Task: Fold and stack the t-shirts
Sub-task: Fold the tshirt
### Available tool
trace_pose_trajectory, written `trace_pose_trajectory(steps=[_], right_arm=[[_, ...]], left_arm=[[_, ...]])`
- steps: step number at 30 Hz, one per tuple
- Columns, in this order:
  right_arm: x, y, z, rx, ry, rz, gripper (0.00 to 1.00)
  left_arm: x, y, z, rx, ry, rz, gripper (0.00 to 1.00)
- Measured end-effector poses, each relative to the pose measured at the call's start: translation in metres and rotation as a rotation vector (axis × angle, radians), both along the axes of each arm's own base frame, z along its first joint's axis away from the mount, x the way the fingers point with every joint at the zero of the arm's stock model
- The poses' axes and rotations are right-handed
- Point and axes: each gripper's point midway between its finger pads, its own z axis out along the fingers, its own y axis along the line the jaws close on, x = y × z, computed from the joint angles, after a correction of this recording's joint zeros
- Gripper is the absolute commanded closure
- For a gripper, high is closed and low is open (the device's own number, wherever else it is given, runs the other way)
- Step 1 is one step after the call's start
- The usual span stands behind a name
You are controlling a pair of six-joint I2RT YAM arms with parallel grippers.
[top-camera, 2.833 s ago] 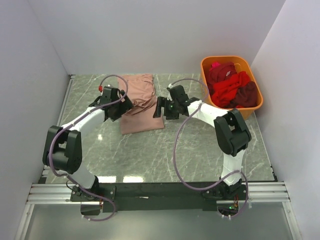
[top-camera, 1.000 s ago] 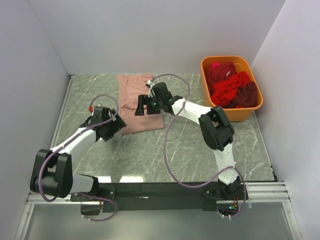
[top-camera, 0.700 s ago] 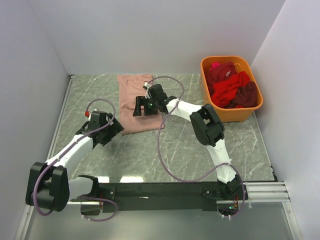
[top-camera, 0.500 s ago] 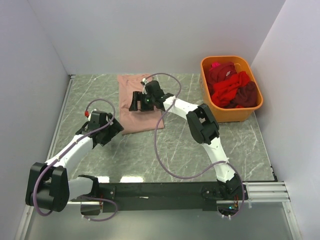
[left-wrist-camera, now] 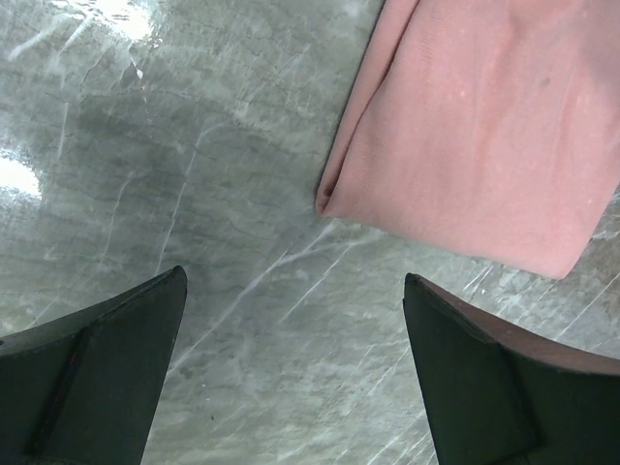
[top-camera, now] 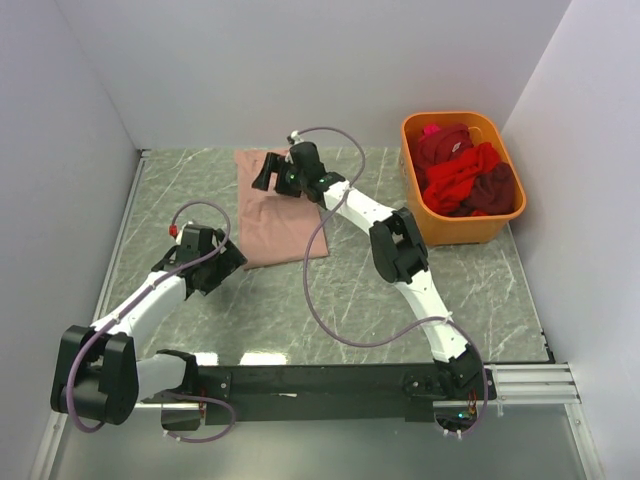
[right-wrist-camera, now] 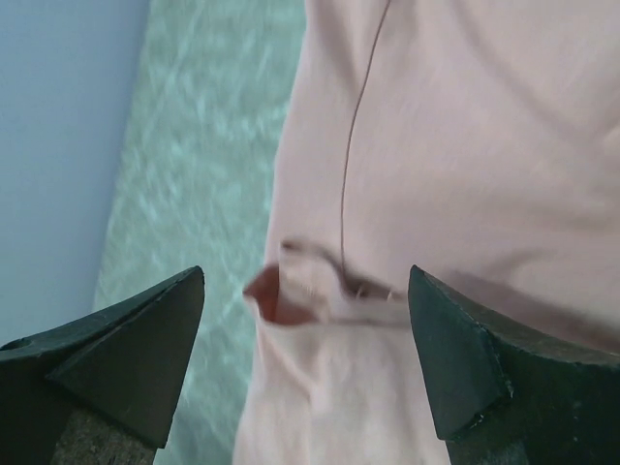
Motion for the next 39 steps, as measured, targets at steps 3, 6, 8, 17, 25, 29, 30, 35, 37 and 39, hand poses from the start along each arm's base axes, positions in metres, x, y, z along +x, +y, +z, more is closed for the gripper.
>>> trace_pose_trajectory(steps=[3,6,8,17,25,29,30,35,37,39], right_arm=[[0.018,-0.008,0.011,0.022,-0.031,-0.060,0.08],[0.027,-0.015,0.014,0.028,-0.042,-0.085,0.08],[0.028,-0.020,0.012,0.014,-0.042,-0.084,0.08],[-0.040,-0.083,0.028,-0.123,0.010,-0.078,0.05],[-0.094,-0.128,0.034,-0.163,0.039,-0.076,0.15],[-0.120,-0.142,-0.008,-0.220,0.148,-0.051,0.23],[-0.128,-0.145,-0.017,-0.232,0.176,-0.041,0.24],[-0.149,-0.150,-0.037,-0.250,0.248,-0.009,0.35],[-0.152,-0.151,-0.040,-0.252,0.259,-0.004,0.37],[-0.155,-0.152,-0.043,-0.254,0.270,0.001,0.38]], left_arm=[[0.000,0.000,0.001,0.000,-0.004,0.000,0.01],[0.001,0.000,0.002,-0.001,-0.010,0.000,0.01],[0.002,0.000,0.002,-0.002,-0.014,0.000,0.01],[0.018,-0.010,-0.022,-0.018,0.029,-0.024,0.14],[0.044,-0.021,-0.030,-0.042,0.017,-0.055,0.51],[0.051,-0.024,-0.036,-0.049,0.021,-0.065,0.74],[0.052,-0.025,-0.038,-0.049,0.023,-0.065,0.79],[0.055,-0.028,-0.041,-0.059,0.024,-0.078,0.99],[0.057,-0.029,-0.040,-0.062,0.022,-0.080,0.99],[0.057,-0.029,-0.040,-0.062,0.022,-0.080,0.99]])
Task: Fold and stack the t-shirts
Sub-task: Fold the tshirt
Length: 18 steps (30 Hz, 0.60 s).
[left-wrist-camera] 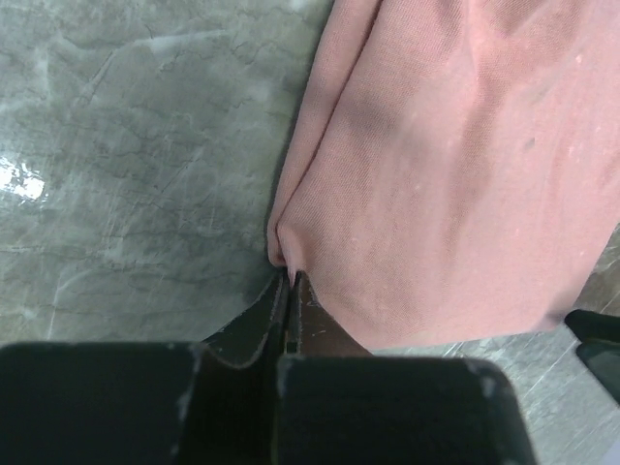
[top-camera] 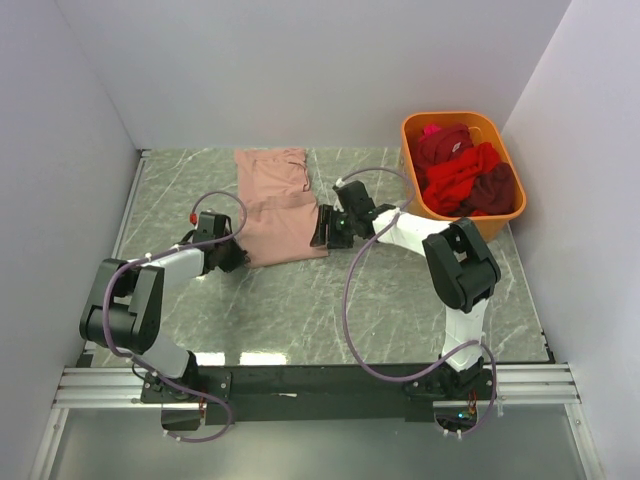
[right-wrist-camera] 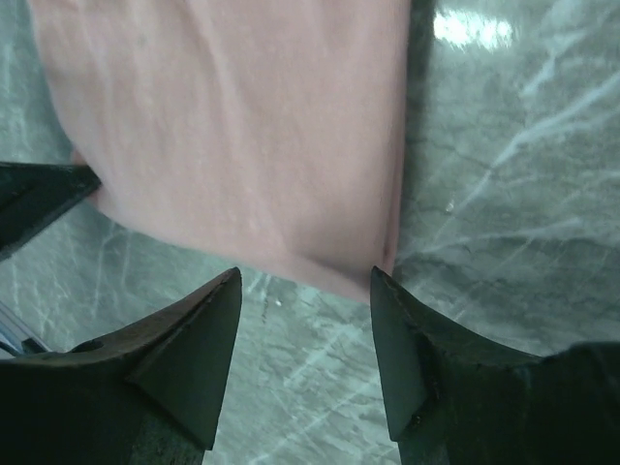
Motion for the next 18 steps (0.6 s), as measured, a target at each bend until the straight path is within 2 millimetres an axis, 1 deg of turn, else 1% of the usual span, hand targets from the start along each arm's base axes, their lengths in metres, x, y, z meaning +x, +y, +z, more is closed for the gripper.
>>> trace_pose_trajectory(steps=[4,7,8,9,10,12,13,14,15,18], right_arm=[[-0.009,-0.006,-0.014,-0.023,0.035,-0.001,0.38],[-0.011,-0.010,-0.022,-0.047,0.048,-0.011,0.39],[-0.011,-0.011,-0.024,-0.051,0.051,-0.012,0.41],[-0.011,-0.011,-0.024,-0.052,0.047,-0.010,0.45],[-0.010,-0.011,-0.025,-0.054,0.047,-0.010,0.57],[-0.011,-0.011,-0.027,-0.060,0.047,-0.001,0.74],[-0.012,-0.011,-0.030,-0.063,0.054,0.000,0.89],[-0.013,-0.011,-0.032,-0.064,0.058,0.003,0.98],[-0.014,-0.011,-0.034,-0.066,0.062,0.004,1.00],[-0.018,-0.010,-0.035,-0.066,0.052,0.006,1.00]], left_arm=[[0.000,0.000,0.000,0.000,0.000,0.000,0.99],[0.000,0.000,0.000,-0.001,0.001,0.000,0.99],[0.000,0.000,0.000,-0.001,0.000,0.000,0.99],[0.000,0.000,0.000,-0.002,0.000,-0.001,0.99],[0.000,0.000,0.000,-0.002,-0.001,-0.001,0.99],[0.001,-0.001,0.000,-0.002,-0.002,-0.001,0.99],[0.001,-0.001,0.000,-0.002,-0.002,-0.001,0.99],[0.000,0.000,0.000,-0.002,-0.002,-0.001,0.99],[0.001,0.000,0.000,-0.002,-0.002,0.000,0.99],[-0.001,-0.001,0.001,0.003,-0.001,0.003,0.99]])
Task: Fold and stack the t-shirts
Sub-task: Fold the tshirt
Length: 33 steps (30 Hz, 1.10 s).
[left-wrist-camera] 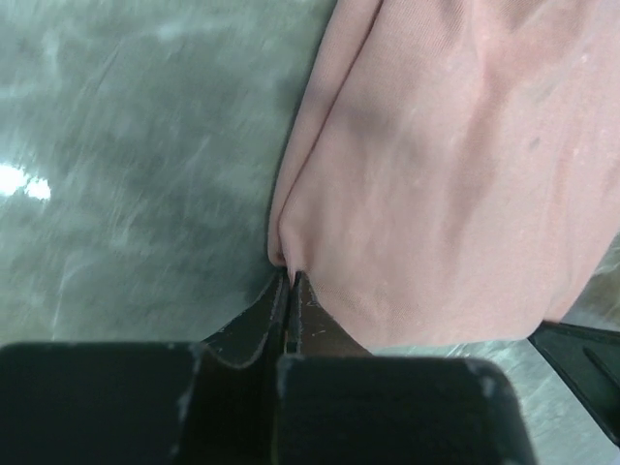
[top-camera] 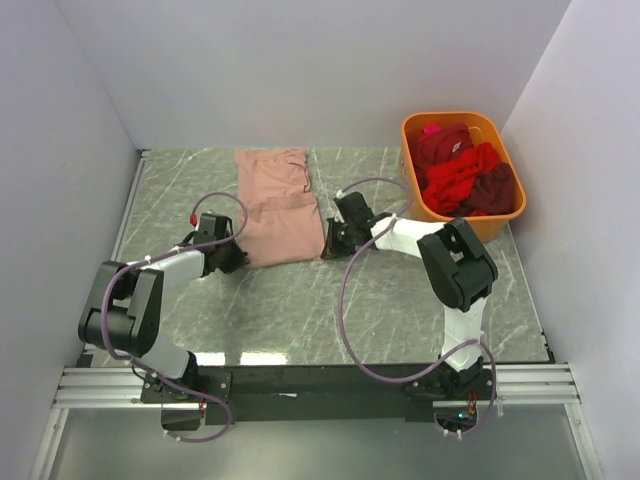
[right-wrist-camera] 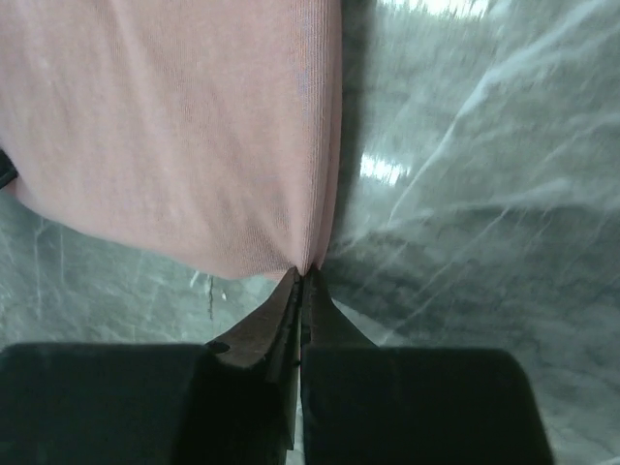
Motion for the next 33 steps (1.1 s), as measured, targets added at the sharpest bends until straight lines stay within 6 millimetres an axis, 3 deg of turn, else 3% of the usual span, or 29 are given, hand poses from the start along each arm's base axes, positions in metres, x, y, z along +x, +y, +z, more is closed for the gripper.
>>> trace_pose_trajectory(steps=[5,13,16,18,22,25,29,33], right_arm=[[-0.031,-0.009,0.001,-0.003,0.009,0.008,1.00],[-0.114,-0.031,0.015,-0.008,0.039,0.053,1.00],[-0.137,-0.036,0.032,0.026,0.027,0.043,1.00],[-0.141,-0.038,0.052,0.070,-0.013,0.022,1.00],[-0.128,-0.038,0.100,0.140,-0.145,-0.010,1.00],[-0.108,-0.033,0.133,0.164,-0.225,-0.024,1.00],[-0.069,-0.030,0.167,0.170,-0.306,-0.058,1.00],[-0.028,-0.026,0.188,0.157,-0.353,-0.085,1.00]], left_arm=[[-0.030,-0.008,-0.001,0.022,0.029,-0.023,0.99],[-0.121,-0.032,0.010,-0.003,0.099,-0.090,0.99],[-0.140,-0.039,0.028,-0.039,0.077,-0.110,0.99],[-0.143,-0.039,0.040,-0.060,0.049,-0.101,0.99],[-0.140,-0.036,0.062,-0.073,0.006,-0.078,0.99],[-0.126,-0.035,0.088,-0.061,-0.050,-0.053,0.99],[-0.091,-0.035,0.131,-0.041,-0.154,-0.015,0.99],[-0.054,-0.024,0.153,0.001,-0.203,0.035,0.99]])
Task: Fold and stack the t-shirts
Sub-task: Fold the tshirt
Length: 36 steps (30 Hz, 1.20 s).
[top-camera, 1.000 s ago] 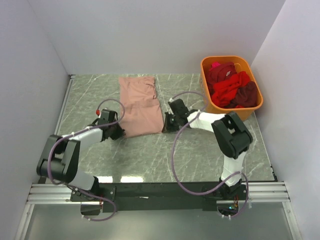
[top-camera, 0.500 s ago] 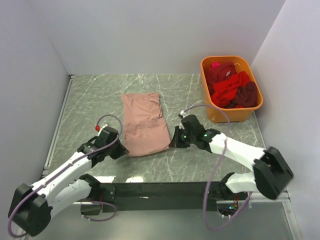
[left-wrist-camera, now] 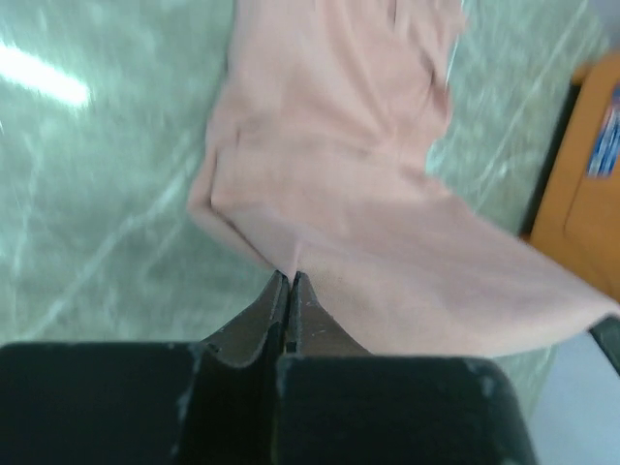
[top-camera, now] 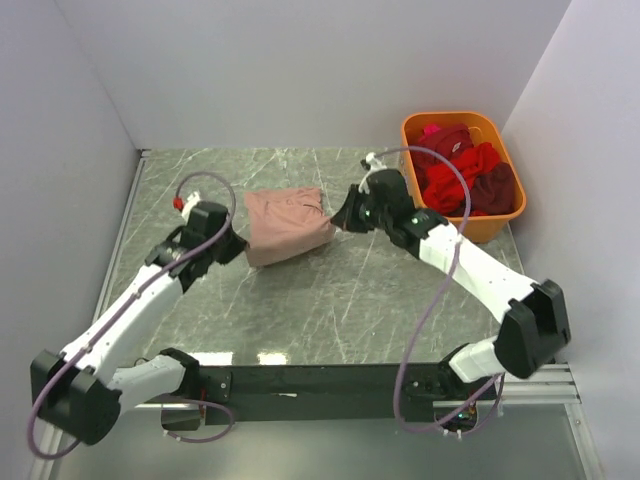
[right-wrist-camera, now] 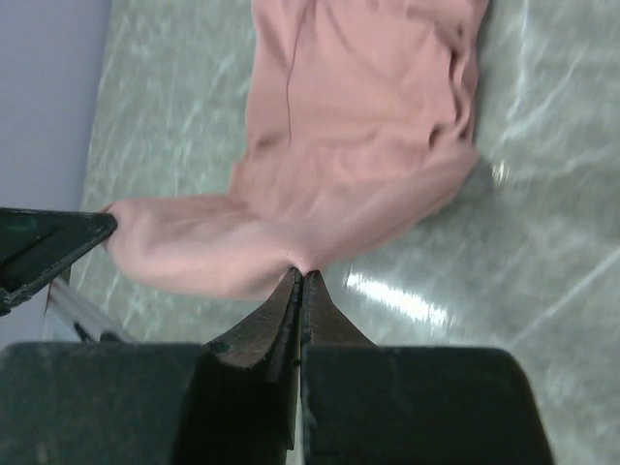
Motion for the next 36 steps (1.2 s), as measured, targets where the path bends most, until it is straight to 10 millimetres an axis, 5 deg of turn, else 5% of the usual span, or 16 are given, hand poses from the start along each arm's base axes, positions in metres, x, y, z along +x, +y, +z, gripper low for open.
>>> trace_pose_trajectory(steps=[8,23,34,36], right_arm=[[0.064,0.012,0.011,-0.019,-0.017,-0.021,1.00],[0.151,0.008,-0.012,-0.023,0.024,-0.074,1.00],[0.222,0.016,-0.062,-0.018,0.052,-0.057,0.99],[0.238,0.016,-0.078,-0.015,0.071,-0.062,0.76]], left_arm=[[0.066,0.023,0.012,0.069,-0.034,0.080,0.99],[0.182,0.030,0.013,0.146,-0.088,0.085,0.99],[0.252,0.032,-0.038,0.179,-0.094,-0.006,0.99],[0.270,0.030,-0.057,0.177,-0.082,-0.033,0.87]])
